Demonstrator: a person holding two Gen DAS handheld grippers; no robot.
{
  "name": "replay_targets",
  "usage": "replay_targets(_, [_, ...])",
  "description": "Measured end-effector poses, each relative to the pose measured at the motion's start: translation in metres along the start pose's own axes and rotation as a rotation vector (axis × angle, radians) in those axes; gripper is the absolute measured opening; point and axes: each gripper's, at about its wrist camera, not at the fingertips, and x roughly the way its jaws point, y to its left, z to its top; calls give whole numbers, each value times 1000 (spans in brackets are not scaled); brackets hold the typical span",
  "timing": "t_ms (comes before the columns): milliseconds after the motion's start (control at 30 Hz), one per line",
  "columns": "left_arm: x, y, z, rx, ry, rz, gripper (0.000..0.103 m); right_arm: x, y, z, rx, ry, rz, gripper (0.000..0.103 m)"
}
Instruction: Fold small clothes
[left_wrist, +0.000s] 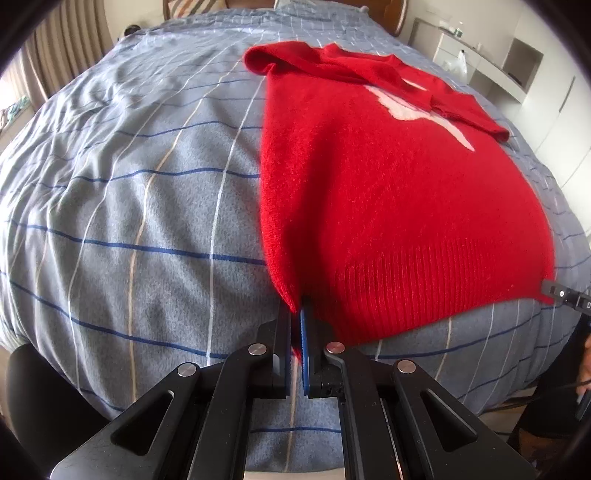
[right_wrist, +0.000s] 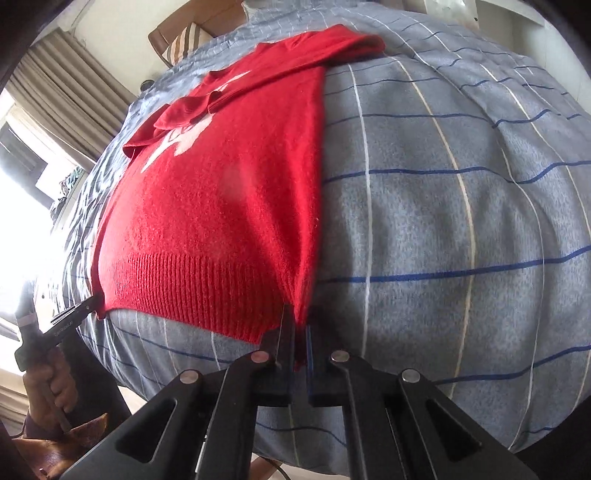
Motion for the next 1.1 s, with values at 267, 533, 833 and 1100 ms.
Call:
replay_targets(267, [0, -2, -3, 18, -24, 19, 3, 1, 2, -6, -4, -37, -22, 4])
replay_targets(533, [1, -6, -5, 40, -39, 43, 3, 2, 4, -9, -26, -55, -39, 2])
replay_targets(833, [-13, -13, -11, 74, -26, 120, 43, -8, 6, -14, -43, -19, -62, 18])
replay_targets(1100, [-62, 22, 13, -27, -165, 156, 67, -73, 19, 43, -281, -126, -296, 36])
